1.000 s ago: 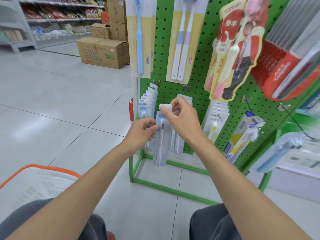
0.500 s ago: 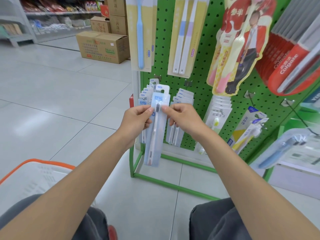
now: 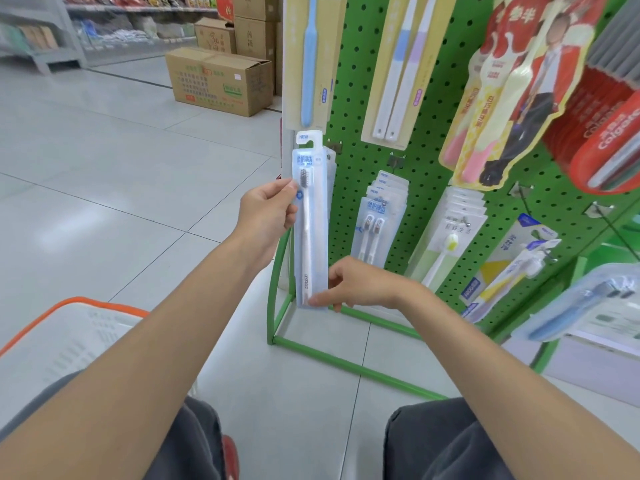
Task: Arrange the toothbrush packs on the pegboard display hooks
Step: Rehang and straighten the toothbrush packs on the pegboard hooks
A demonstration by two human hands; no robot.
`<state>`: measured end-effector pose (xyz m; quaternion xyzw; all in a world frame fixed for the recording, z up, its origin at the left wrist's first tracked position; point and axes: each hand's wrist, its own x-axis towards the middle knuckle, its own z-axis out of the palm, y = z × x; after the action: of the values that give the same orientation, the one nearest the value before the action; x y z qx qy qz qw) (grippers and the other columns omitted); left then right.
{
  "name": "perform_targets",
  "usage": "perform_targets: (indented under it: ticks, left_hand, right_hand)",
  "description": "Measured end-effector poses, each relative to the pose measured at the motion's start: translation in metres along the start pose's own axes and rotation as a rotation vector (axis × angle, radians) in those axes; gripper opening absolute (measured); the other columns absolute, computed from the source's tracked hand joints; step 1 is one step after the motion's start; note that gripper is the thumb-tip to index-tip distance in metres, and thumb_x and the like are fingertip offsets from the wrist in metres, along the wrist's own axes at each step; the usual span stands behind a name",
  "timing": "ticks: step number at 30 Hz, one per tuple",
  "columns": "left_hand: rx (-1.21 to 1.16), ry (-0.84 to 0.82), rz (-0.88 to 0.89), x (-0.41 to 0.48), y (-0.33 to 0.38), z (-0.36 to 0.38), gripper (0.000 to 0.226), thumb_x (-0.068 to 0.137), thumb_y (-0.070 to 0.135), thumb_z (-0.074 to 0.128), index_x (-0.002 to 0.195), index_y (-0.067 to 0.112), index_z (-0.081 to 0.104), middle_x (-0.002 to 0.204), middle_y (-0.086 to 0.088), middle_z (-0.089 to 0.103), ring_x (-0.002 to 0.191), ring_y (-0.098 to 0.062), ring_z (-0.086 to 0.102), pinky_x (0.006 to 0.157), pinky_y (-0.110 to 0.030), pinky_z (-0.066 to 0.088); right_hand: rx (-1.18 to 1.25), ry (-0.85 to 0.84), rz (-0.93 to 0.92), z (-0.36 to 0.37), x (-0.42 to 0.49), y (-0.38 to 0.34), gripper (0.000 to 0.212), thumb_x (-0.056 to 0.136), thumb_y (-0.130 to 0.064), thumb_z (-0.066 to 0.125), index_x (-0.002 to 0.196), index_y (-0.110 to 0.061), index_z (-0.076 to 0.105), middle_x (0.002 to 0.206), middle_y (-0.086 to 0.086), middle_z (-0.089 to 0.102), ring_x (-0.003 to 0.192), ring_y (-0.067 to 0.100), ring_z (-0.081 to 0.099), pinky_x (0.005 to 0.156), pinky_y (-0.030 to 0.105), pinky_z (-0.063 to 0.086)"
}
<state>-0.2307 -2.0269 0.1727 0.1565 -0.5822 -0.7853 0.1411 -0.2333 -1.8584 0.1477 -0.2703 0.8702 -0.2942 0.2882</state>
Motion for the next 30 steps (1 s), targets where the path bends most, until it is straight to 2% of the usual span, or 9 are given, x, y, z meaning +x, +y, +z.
perform_targets:
  ticks: [3, 9, 11, 13, 16, 19, 22, 26, 30]
  left_hand:
    - [0.074, -0.016, 0.068, -0.003, 0.002, 0.005, 0.028, 0.102, 0.020, 0.050, 0.123, 0.006, 0.062, 0.089, 0.001, 0.060, 0.056, -0.006, 0.048, 0.064, -0.022, 0.047]
    - [0.707, -0.010, 0.420, -0.013, -0.001, 0.003, 0.062, 0.086, 0.053, 0.064, 0.137, 0.027, 0.040, 0.119, 0.007, 0.053, 0.075, -0.012, 0.056, 0.079, -0.036, 0.052]
    - [0.710, 0.027, 0.432, -0.015, -0.001, 0.003, 0.067, 0.083, 0.048, 0.068, 0.140, 0.029, 0.038, 0.121, 0.007, 0.052, 0.074, -0.013, 0.060, 0.085, -0.043, 0.053]
    - [0.685, 0.052, 0.415, -0.018, 0.001, 0.004, 0.071, 0.086, 0.039, 0.069, 0.146, 0.030, 0.031, 0.122, 0.008, 0.052, 0.078, -0.011, 0.063, 0.091, -0.044, 0.051]
    - [0.618, 0.076, 0.423, -0.024, 0.004, 0.006, 0.063, 0.090, 0.029, 0.066, 0.144, 0.029, 0.034, 0.117, 0.009, 0.055, 0.083, -0.008, 0.065, 0.091, -0.042, 0.052]
    - [0.560, 0.109, 0.433, -0.025, 0.006, 0.006, 0.045, 0.091, 0.021, 0.063, 0.133, 0.028, 0.049, 0.111, 0.010, 0.063, 0.085, -0.009, 0.068, 0.087, -0.040, 0.055]
    - [0.472, 0.105, 0.410, -0.023, 0.006, 0.007, 0.029, 0.092, 0.013, 0.060, 0.118, 0.026, 0.058, 0.097, 0.013, 0.067, 0.085, -0.012, 0.069, 0.084, -0.041, 0.056]
    - [0.436, -0.016, 0.378, -0.022, 0.003, 0.007, 0.024, 0.095, 0.011, 0.059, 0.114, 0.025, 0.056, 0.094, 0.005, 0.069, 0.090, -0.019, 0.068, 0.076, -0.032, 0.056]
    - [0.420, -0.145, 0.323, -0.023, -0.002, 0.012, 0.027, 0.097, 0.007, 0.056, 0.121, 0.019, 0.056, 0.099, -0.002, 0.070, 0.084, -0.014, 0.067, 0.068, -0.022, 0.054]
  right_hand:
    - [-0.057, 0.057, -0.030, 0.005, 0.003, -0.001, 0.030, 0.088, -0.032, 0.072, 0.068, -0.015, 0.058, 0.062, -0.002, 0.063, 0.047, 0.001, 0.050, 0.050, 0.013, 0.038]
    - [-0.086, 0.193, -0.067, 0.020, 0.011, 0.002, 0.022, 0.092, -0.024, 0.055, 0.110, -0.011, 0.053, 0.090, 0.010, 0.064, 0.067, 0.014, 0.068, 0.077, 0.048, 0.057]
    - [-0.051, 0.169, -0.081, 0.022, 0.010, 0.001, 0.049, 0.093, -0.021, 0.051, 0.139, -0.024, 0.037, 0.102, 0.010, 0.063, 0.075, 0.015, 0.070, 0.081, 0.045, 0.057]
    - [-0.032, 0.153, -0.062, 0.024, 0.011, 0.001, 0.075, 0.093, -0.022, 0.054, 0.154, -0.035, 0.011, 0.112, 0.009, 0.061, 0.081, 0.019, 0.071, 0.086, 0.041, 0.056]
    - [0.025, 0.165, -0.052, 0.025, 0.009, -0.001, 0.098, 0.085, -0.043, 0.071, 0.153, -0.039, 0.001, 0.112, 0.002, 0.058, 0.088, 0.018, 0.068, 0.087, 0.038, 0.055]
    - [-0.002, 0.223, -0.051, 0.023, 0.009, -0.001, 0.105, 0.074, -0.051, 0.080, 0.151, -0.034, 0.011, 0.099, 0.006, 0.061, 0.086, 0.019, 0.063, 0.078, 0.035, 0.053]
    - [0.077, 0.244, -0.082, 0.018, 0.012, 0.001, 0.083, 0.070, -0.051, 0.082, 0.134, -0.022, 0.039, 0.086, 0.004, 0.065, 0.068, 0.015, 0.060, 0.066, 0.037, 0.053]
    - [0.134, 0.252, -0.109, 0.008, 0.012, 0.004, 0.029, 0.084, -0.038, 0.075, 0.102, -0.018, 0.064, 0.082, 0.003, 0.074, 0.060, 0.014, 0.068, 0.062, 0.030, 0.054]
    - [0.092, 0.372, -0.086, -0.007, 0.008, 0.003, 0.023, 0.090, -0.035, 0.068, 0.105, -0.018, 0.068, 0.085, 0.000, 0.073, 0.059, 0.014, 0.066, 0.064, 0.034, 0.056]
